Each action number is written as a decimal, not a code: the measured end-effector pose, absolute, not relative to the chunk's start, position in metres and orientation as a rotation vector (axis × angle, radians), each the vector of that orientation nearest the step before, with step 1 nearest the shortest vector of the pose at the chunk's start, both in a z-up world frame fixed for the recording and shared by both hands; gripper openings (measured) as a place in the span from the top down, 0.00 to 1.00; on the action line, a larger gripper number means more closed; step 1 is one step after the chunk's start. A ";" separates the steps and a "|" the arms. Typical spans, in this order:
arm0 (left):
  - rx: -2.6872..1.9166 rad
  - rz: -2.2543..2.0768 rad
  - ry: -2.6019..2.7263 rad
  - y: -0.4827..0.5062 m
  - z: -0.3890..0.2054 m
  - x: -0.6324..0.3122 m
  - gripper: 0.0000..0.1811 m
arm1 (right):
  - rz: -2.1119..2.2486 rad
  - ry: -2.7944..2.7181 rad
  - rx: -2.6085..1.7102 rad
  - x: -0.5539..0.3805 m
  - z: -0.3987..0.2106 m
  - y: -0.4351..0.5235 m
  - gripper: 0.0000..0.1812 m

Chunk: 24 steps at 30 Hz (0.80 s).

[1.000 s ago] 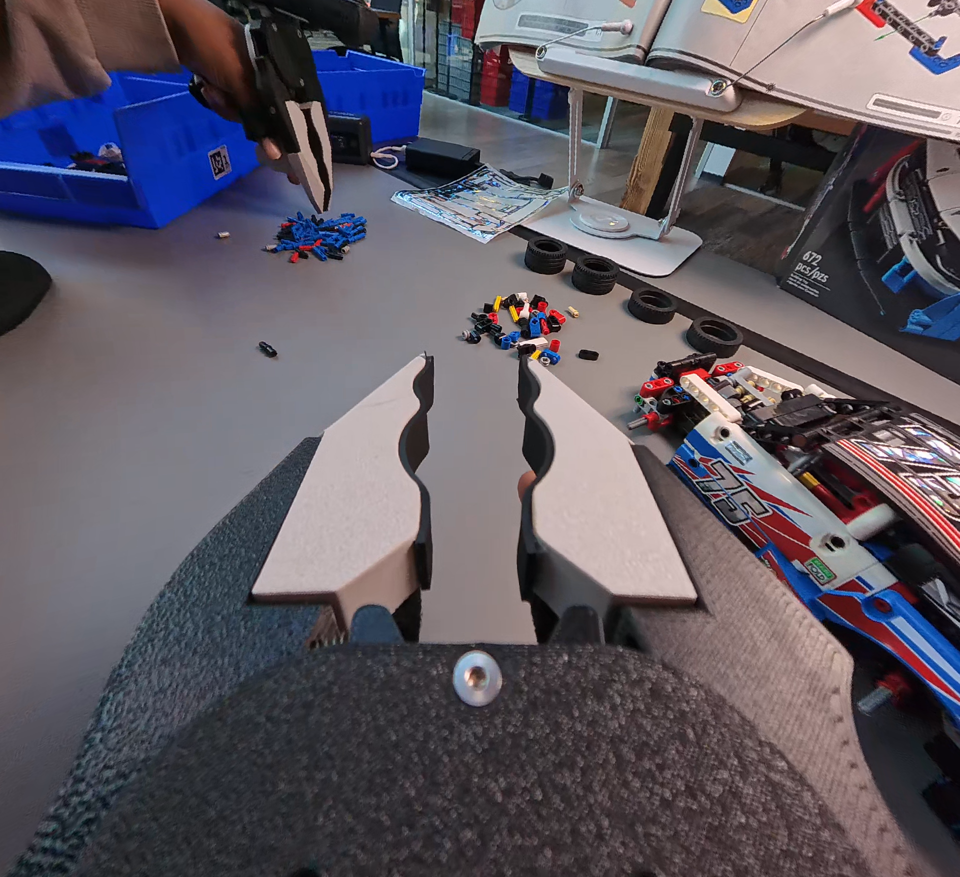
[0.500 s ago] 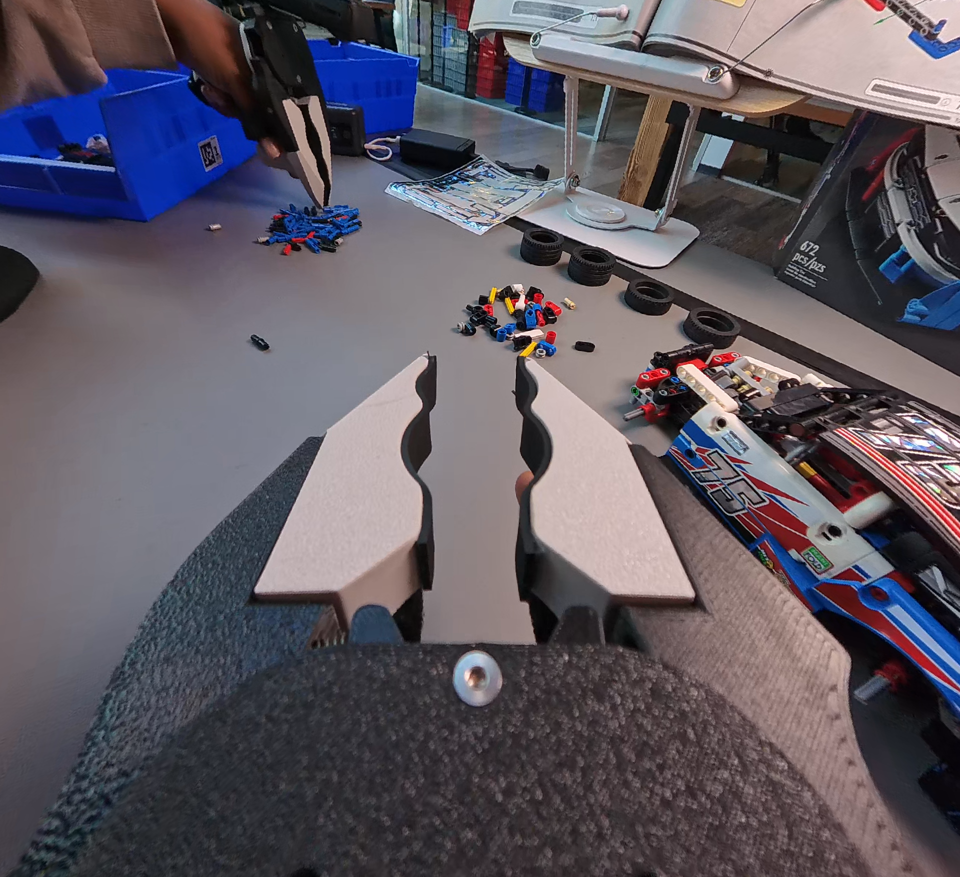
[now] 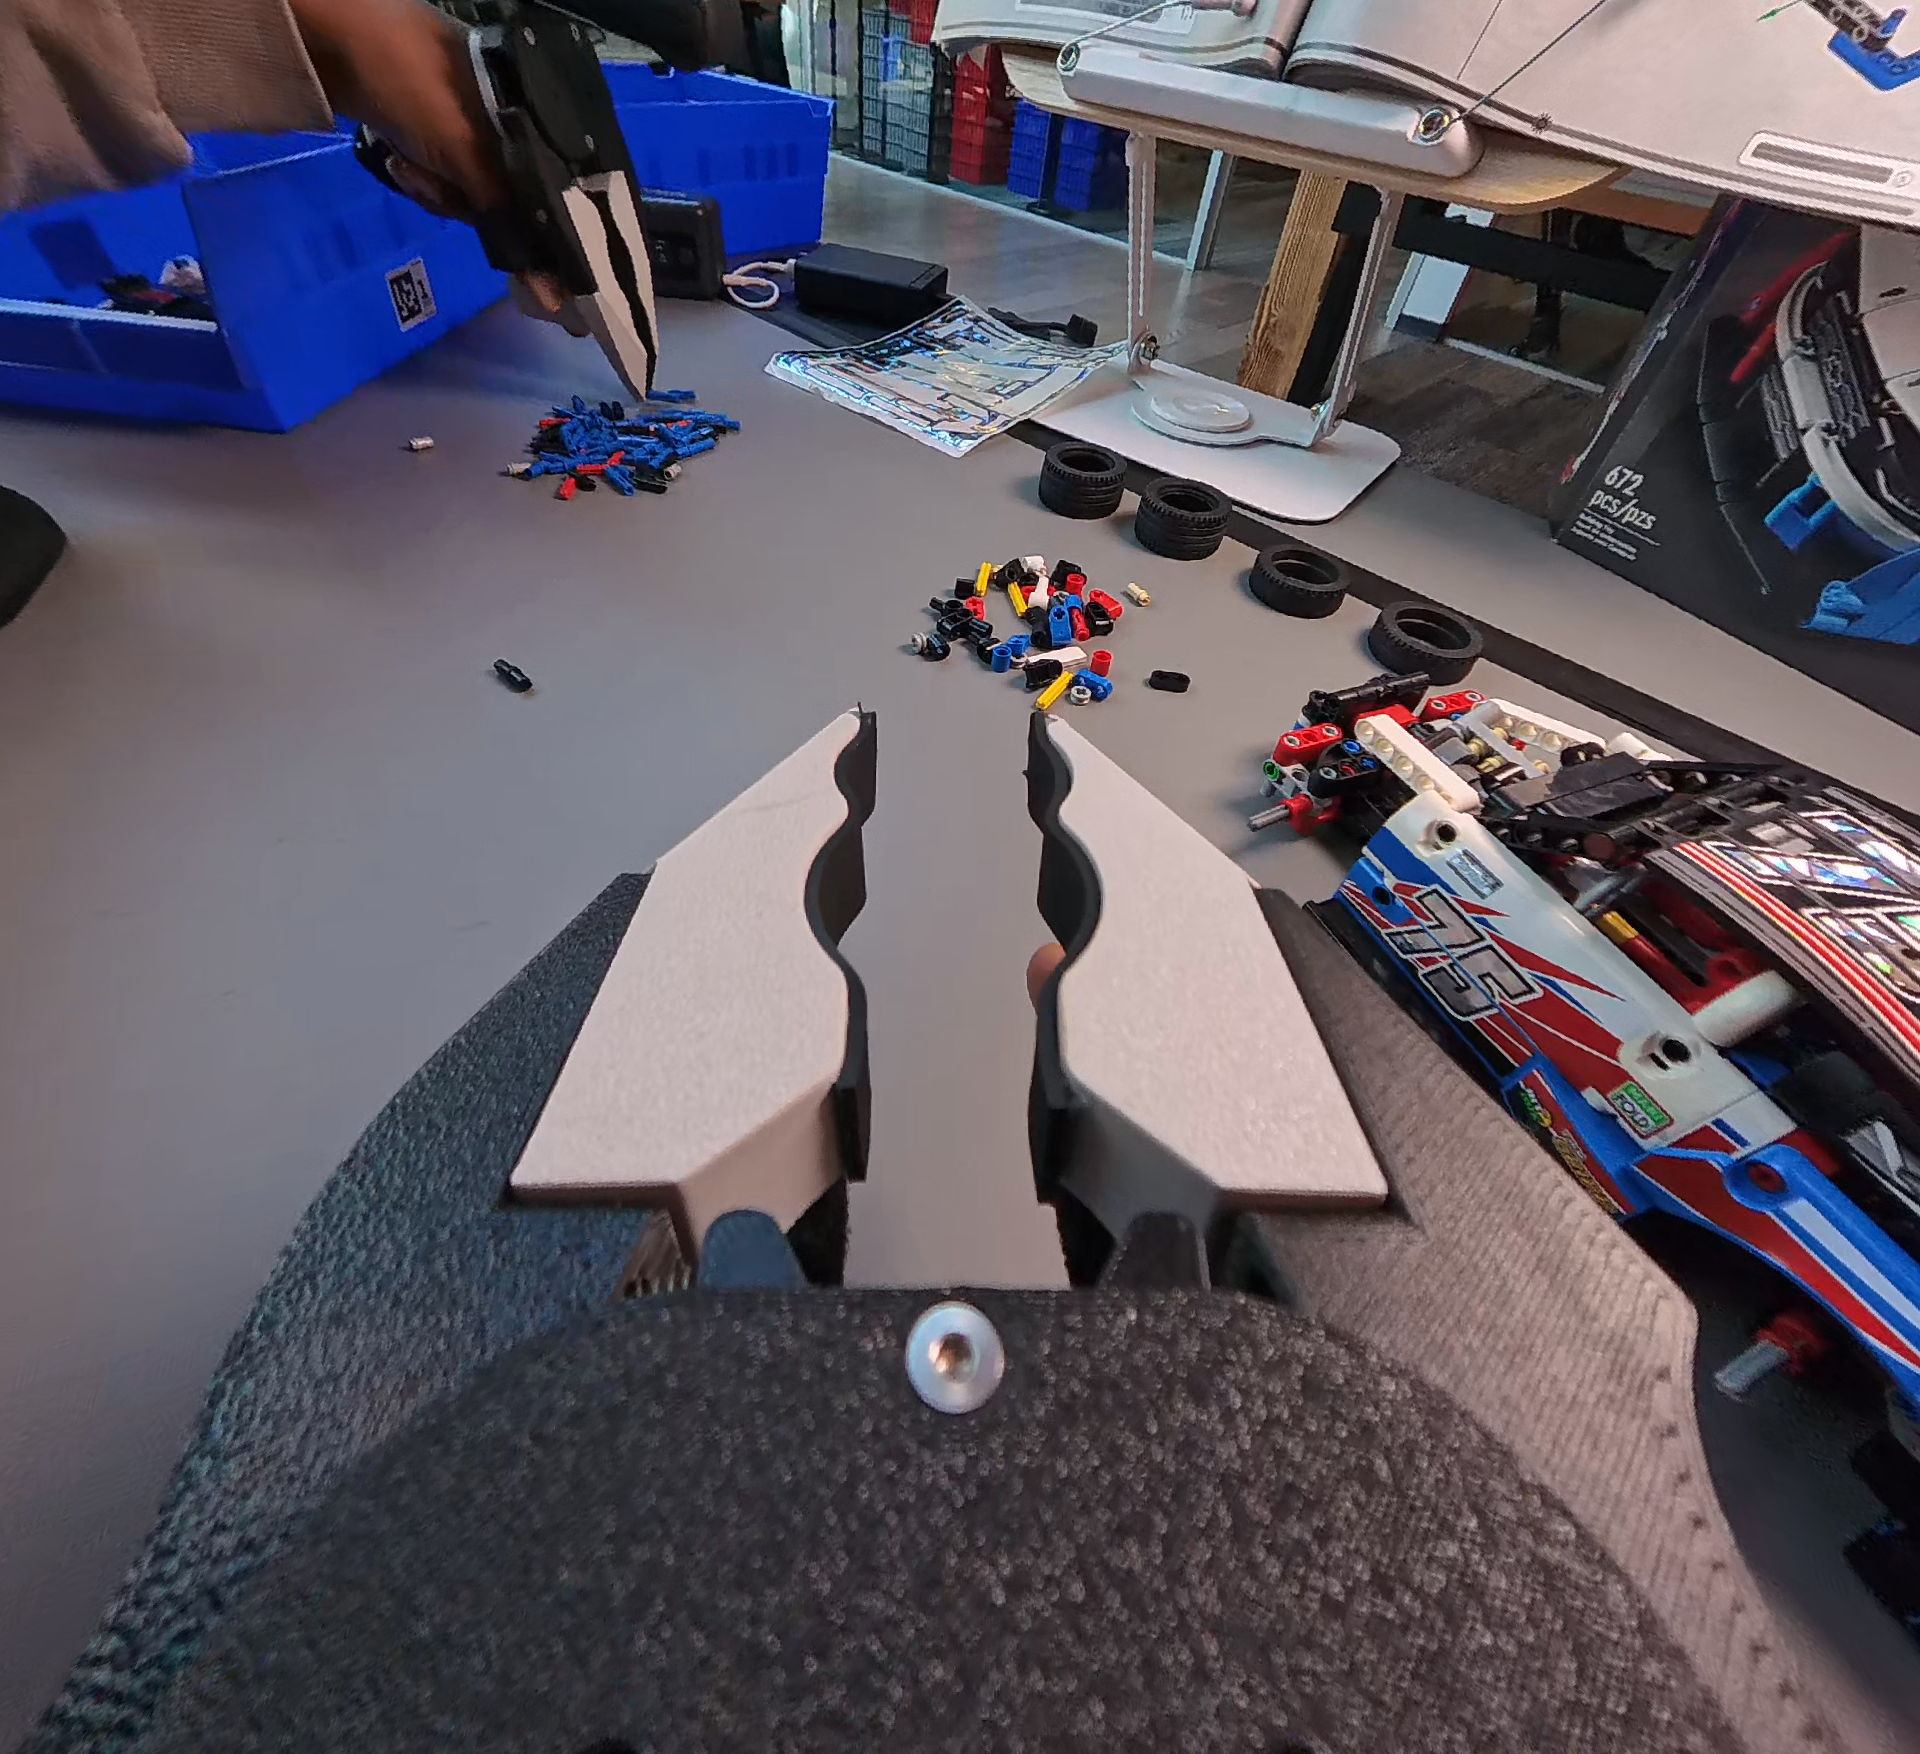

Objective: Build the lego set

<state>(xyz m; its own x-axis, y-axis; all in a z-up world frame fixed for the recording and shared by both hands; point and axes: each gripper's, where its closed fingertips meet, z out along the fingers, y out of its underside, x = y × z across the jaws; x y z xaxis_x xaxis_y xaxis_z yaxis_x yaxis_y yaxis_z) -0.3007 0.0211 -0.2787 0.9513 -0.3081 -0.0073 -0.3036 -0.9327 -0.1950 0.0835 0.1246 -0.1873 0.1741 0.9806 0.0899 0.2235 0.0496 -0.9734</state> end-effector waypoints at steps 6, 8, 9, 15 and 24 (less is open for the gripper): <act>-2.664 -0.179 0.742 0.012 -0.220 -0.199 0.98 | 0.917 -1.251 -1.397 0.084 -0.187 0.126 0.85; -2.593 -0.294 0.890 -0.001 -0.224 -0.138 0.98 | 0.919 -1.259 -1.397 0.083 -0.188 0.125 0.85; -2.574 -0.331 0.944 -0.006 -0.232 -0.113 0.98 | 0.918 -1.263 -1.394 0.082 -0.188 0.124 0.85; -2.591 -0.353 1.033 -0.010 -0.281 -0.067 0.98 | 0.911 -1.276 -1.380 0.081 -0.188 0.118 0.85; -2.558 -0.324 0.909 -0.005 -0.281 -0.065 0.95 | 0.915 -1.260 -1.347 0.086 -0.179 0.118 0.85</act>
<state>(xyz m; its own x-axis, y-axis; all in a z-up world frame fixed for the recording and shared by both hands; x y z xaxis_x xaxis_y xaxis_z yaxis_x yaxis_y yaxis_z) -0.0646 -0.0049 -0.2811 0.7609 -0.6438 0.0813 -0.5498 -0.7062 -0.4461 0.0856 0.1184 -0.1794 0.1599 0.9806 0.1138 0.1954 0.0816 -0.9773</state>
